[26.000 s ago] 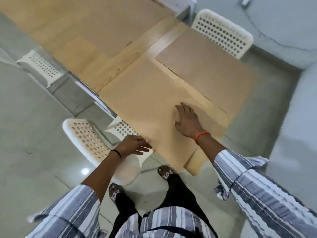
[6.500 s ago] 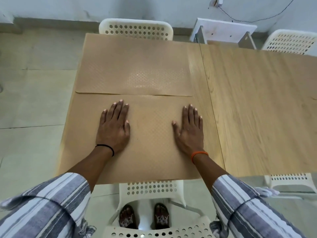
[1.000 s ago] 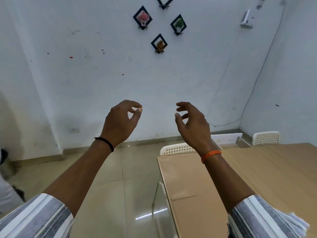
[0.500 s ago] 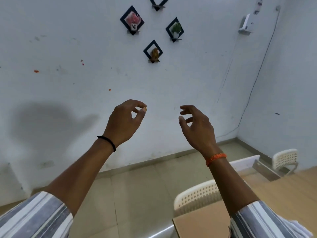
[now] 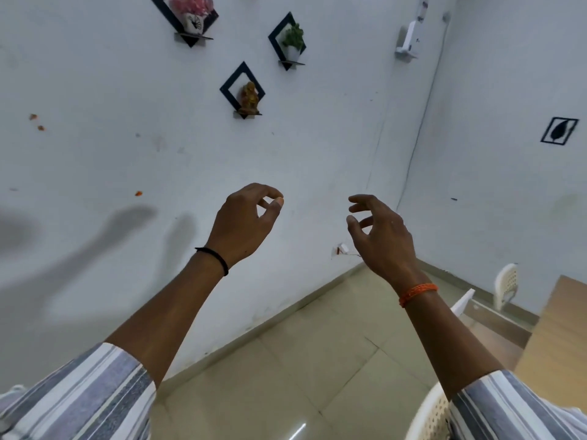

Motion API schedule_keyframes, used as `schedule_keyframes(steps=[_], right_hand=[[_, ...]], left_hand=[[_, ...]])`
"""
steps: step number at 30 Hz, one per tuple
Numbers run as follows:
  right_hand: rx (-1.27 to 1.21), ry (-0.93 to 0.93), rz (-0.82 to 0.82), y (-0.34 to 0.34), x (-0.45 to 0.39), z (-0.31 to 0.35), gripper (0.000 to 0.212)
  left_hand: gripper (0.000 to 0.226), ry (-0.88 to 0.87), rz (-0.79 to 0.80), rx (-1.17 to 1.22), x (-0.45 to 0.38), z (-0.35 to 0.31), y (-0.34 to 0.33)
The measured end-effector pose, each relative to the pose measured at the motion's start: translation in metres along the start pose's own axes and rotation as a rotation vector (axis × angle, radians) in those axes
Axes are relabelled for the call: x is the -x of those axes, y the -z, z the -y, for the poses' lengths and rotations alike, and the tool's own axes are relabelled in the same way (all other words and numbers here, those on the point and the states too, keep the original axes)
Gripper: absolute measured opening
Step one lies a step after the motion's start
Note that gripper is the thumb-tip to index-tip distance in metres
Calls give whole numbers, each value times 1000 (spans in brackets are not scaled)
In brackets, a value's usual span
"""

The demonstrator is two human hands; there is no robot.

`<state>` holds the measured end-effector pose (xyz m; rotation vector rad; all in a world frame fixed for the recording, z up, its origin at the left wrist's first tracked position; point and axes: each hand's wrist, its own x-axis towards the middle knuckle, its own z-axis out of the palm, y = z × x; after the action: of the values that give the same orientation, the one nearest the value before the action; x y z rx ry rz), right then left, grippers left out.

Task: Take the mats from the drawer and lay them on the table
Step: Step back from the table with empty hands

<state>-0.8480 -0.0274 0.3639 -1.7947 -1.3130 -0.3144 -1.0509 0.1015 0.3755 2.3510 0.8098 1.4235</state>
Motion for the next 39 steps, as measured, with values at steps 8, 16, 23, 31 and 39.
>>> schedule_keyframes(steps=[8,16,23,31,39], right_hand=[[131,-143,-122,-54,-80,-23,31],[252,-233,-236,-106,-166,-116,31],[322,-363,-337,-123,-258,-211,30],[481,-543,-442,-104,-324,-311,30],[685,-748,-596,-86,-355,-413,32]], left_hand=[[15,-139,108,162,-109,78,-68],[14,-209,223,312,-214,140,-204],[16,-285,370,443,-321,144,-336],[15,-348,532,681,-404,122,-498],[15,-497,757,889,-452,78,-669]])
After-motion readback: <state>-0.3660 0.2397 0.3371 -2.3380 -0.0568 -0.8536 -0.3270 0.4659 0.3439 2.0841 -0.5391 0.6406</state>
